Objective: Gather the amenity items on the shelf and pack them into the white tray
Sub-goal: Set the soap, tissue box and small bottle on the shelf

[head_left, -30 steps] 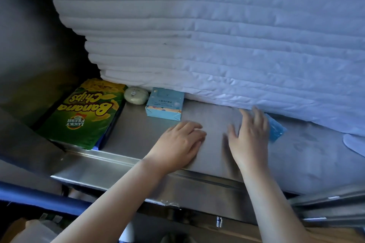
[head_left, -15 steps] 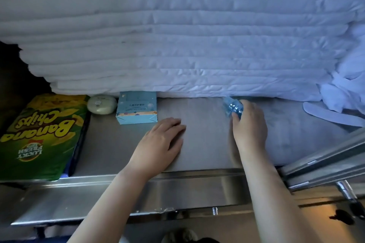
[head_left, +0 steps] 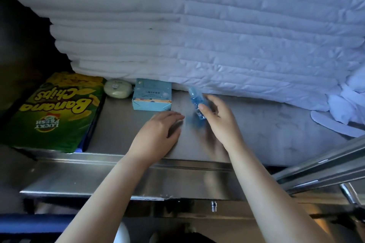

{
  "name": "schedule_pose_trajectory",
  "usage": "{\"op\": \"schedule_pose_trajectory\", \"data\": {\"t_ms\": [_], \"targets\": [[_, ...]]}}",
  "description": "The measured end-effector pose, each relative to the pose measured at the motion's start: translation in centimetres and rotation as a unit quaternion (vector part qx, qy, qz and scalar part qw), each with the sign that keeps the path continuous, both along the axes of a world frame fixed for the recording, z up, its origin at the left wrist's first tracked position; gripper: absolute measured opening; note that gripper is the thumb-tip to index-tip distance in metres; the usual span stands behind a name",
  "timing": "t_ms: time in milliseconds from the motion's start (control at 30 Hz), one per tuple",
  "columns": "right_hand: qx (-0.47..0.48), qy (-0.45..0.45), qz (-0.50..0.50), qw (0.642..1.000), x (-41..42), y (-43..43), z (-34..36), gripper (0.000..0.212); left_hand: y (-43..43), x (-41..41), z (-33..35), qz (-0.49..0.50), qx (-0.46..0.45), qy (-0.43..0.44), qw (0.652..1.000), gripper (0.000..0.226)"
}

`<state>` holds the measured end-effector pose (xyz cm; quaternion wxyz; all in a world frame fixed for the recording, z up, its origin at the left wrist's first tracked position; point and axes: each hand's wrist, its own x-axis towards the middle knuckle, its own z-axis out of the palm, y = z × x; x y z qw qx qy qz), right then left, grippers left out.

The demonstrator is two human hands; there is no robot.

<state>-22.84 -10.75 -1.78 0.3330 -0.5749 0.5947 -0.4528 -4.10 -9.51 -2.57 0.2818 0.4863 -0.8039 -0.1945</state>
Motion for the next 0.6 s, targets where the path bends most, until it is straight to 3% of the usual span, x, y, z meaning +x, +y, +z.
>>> {"op": "schedule_pose_trajectory", "data": {"t_ms": [200,433,600], "targets": [[-0.024,-0.085,0.027,0.996,0.42,0.51,-0.37,0.018,0.09,-0.13,0.14,0.014,0.006,-0.004,1.0,0.032],[-0.001,-0.21,0.067,0.975,0.13,0.26,0.17,0.022,0.11,-0.36,0.22,0.029,0.007,0.0,1.0,0.028],[0.0,-0.199,0.094,0.975,-0.03,0.56,0.24,0.037,0.51,-0.55,0.77,0.039,0.009,0.0,0.999,0.027]]}}
